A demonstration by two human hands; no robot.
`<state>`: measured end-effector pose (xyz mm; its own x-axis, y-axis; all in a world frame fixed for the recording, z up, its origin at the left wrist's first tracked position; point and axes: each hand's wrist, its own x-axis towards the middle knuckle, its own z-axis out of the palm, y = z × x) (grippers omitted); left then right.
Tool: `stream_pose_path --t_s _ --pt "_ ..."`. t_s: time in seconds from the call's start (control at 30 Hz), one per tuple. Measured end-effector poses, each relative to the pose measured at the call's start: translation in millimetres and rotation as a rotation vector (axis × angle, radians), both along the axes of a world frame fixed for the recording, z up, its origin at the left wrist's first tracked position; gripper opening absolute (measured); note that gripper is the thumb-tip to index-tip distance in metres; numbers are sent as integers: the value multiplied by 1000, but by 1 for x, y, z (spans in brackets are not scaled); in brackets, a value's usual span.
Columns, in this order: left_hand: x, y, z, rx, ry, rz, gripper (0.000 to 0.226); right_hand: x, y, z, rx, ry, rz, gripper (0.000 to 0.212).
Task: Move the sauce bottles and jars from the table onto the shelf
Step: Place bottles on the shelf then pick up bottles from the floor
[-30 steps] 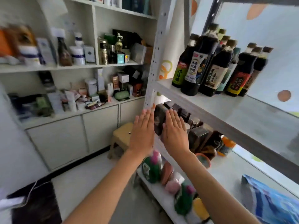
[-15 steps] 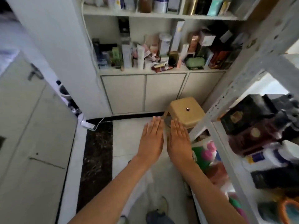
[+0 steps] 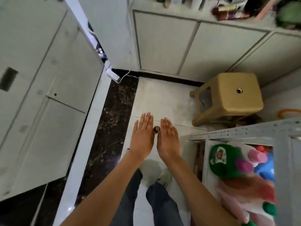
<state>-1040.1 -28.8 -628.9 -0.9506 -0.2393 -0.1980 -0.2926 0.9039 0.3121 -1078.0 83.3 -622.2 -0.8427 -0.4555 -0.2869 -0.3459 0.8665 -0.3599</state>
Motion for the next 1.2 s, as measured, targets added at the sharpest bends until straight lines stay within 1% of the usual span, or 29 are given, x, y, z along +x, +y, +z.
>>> stream_pose_path --t_s 0.07,0.2,0.27,0.33,0.4,0.5,0.63,0.73,0.83,0.9,1.0,1.07,1.13,1.2 --pt "0 -8 -36 54 -59 46 58 -5 -10 -34 44 -81 0 56" --pt "-8 -23 -120 139 -144 101 56 -26 -27 -115 143 -152 -45 62" --pt "-12 -28 -155 139 -170 106 57 -33 -31 -153 196 -184 -55 67" --pt "-18 -31 -197 148 -201 104 57 -41 -34 -196 225 -210 -43 67" --pt "-24 -32 -245 175 -213 108 56 -47 -38 -245 219 -221 -17 66" --pt "-24 -27 -312 241 -263 180 57 -50 -37 -318 216 -232 68 66" --pt "-18 -24 -398 204 -306 192 64 -51 -28 -405 252 -256 136 69" --pt "-28 -24 -452 229 -307 252 67 -55 -20 -455 275 -271 157 73" --pt "-43 -24 -497 303 -300 374 67 -63 -26 -492 246 -291 80 74" --pt "-49 -25 -519 331 -284 385 59 -70 -37 -513 177 -276 -1 67" --pt "-56 -27 -530 291 -251 380 45 -71 -51 -531 75 -220 -95 44" --pt "-62 -29 -535 290 -237 411 40 -66 -52 -535 29 -206 -170 34" --pt "-70 -35 -541 293 -286 434 36 -61 -49 -537 6 -203 -198 31" --pt "-78 -41 -542 281 -354 394 32 -57 -44 -540 -16 -239 -197 30"
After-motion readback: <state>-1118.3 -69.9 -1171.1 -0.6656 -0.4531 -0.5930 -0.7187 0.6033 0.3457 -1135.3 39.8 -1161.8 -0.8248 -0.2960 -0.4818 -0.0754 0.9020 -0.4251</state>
